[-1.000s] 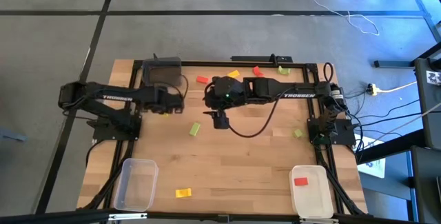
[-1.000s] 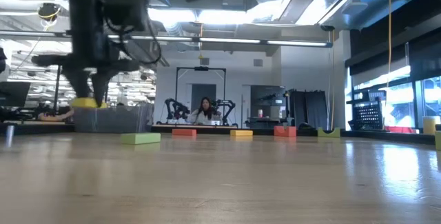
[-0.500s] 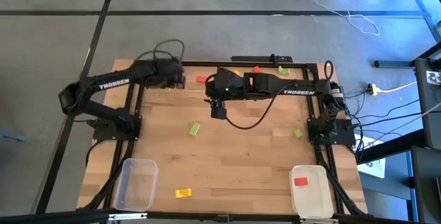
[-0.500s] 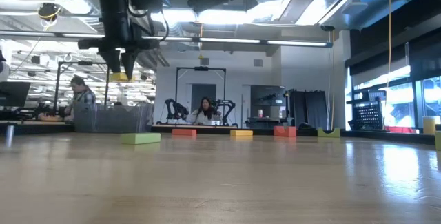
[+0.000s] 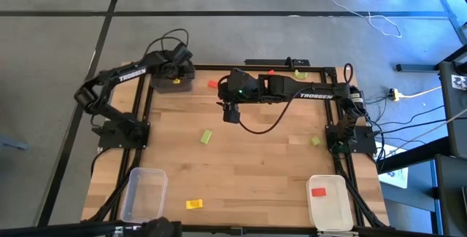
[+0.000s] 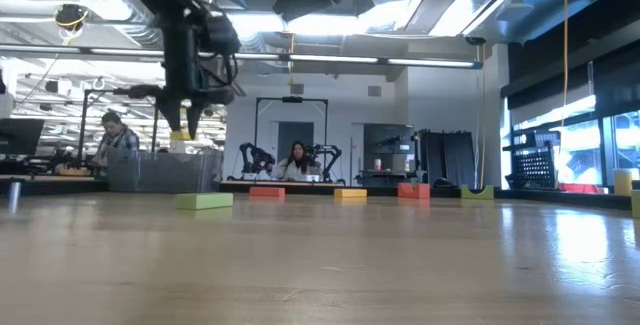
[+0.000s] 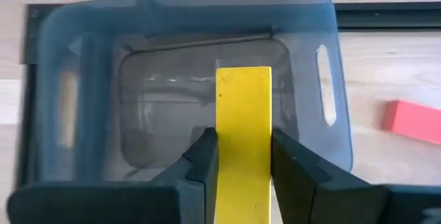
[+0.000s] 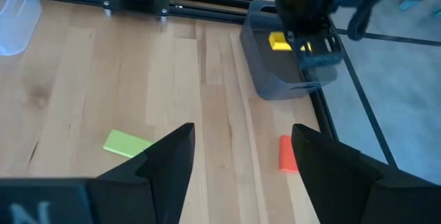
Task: Sort & place blocks by color
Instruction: Put the middle yellow block into the black bin, then put the bottom left green block into the transparent bin
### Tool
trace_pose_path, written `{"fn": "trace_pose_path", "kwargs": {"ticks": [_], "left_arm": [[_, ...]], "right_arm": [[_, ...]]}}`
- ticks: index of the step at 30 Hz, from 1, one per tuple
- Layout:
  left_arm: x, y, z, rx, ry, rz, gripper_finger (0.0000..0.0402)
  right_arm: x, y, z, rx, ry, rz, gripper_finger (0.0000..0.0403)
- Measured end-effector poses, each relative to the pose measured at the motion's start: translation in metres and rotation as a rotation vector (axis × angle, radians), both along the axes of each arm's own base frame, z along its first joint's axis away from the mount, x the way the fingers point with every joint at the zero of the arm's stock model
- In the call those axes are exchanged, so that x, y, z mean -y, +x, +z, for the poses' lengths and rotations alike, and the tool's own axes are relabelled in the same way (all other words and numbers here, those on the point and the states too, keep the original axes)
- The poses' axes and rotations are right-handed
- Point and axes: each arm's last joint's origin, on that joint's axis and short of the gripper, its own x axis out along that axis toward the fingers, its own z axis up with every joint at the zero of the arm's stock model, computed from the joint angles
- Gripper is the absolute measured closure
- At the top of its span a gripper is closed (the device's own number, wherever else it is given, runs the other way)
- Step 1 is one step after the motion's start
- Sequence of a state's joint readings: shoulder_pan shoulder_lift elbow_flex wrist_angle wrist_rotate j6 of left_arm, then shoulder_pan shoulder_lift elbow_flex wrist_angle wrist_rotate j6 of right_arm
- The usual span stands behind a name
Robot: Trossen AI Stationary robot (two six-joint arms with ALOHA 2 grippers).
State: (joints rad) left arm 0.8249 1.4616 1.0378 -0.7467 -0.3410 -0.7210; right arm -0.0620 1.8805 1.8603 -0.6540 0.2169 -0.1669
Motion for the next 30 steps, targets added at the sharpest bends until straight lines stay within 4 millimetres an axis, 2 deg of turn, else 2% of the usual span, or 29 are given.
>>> {"fn": "trace_pose_path", "kwargs": {"ticks": [4, 10, 14, 18, 25, 30], "left_arm": [[-0.013, 0.002, -0.017, -0.003, -0.043, 0.019, 0.0309], [-0.023, 0.006, -0.037, -0.015, -0.102, 0.021, 0.0309], [-0.025, 0.008, -0.043, -0.03, -0.107, 0.024, 0.0282], [-0.027, 0.006, -0.044, -0.037, -0.106, 0.04, 0.0263], [-0.027, 0.005, -0.044, -0.037, -0.104, 0.047, 0.0258], [-0.02, 0.004, -0.027, -0.017, -0.061, -0.001, 0.0256]], "right_arm": [[0.0, 0.0, 0.0, 0.0, -0.001, 0.001, 0.016], [0.0, 0.0, 0.0, -0.001, -0.002, 0.002, 0.016], [0.0, 0.0, 0.0, -0.001, -0.002, 0.002, 0.016], [0.0, 0.0, 0.0, -0.001, -0.002, 0.002, 0.016], [0.0, 0.0, 0.0, -0.001, -0.002, 0.002, 0.016], [0.0, 0.0, 0.0, -0.002, 0.003, -0.002, 0.016]]}}
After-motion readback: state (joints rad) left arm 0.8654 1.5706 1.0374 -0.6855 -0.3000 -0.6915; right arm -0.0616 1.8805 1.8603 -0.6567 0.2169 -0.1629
